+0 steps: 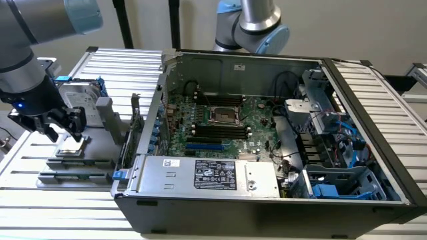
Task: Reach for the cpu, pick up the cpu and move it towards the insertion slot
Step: 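Pick up the cpu and move it towards the insertion slot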
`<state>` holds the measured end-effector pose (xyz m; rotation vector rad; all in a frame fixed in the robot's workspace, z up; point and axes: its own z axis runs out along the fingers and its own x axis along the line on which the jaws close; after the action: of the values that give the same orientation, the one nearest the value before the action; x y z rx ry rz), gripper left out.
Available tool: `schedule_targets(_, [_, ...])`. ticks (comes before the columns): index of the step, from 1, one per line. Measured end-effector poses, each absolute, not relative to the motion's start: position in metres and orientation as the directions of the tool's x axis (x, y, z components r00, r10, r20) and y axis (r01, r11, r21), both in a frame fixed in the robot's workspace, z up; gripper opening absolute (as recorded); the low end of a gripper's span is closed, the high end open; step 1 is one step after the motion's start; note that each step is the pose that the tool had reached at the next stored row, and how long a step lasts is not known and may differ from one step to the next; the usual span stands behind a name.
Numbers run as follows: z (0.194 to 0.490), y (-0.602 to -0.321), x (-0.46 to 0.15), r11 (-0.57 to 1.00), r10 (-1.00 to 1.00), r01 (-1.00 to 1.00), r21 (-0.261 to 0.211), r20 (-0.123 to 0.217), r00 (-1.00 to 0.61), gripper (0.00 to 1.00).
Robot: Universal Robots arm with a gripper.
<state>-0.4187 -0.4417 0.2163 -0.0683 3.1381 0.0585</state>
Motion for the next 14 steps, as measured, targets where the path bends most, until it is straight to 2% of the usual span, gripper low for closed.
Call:
schedule_targets(7, [0.205,-0.441,-0.418,0.998,-0.051,-0.051,0.037,-0.003,-0.999,0.61])
schedule_targets(8, [0.204,-0.441,-0.419,0.998,-0.051,-0.051,0.037,-0.003,-0.999,0.67])
schedule_targets(14, [0.2,-0.436,-0.419,0.998,-0.051,-0.051,0.032,-0.003,-0.999,0.67])
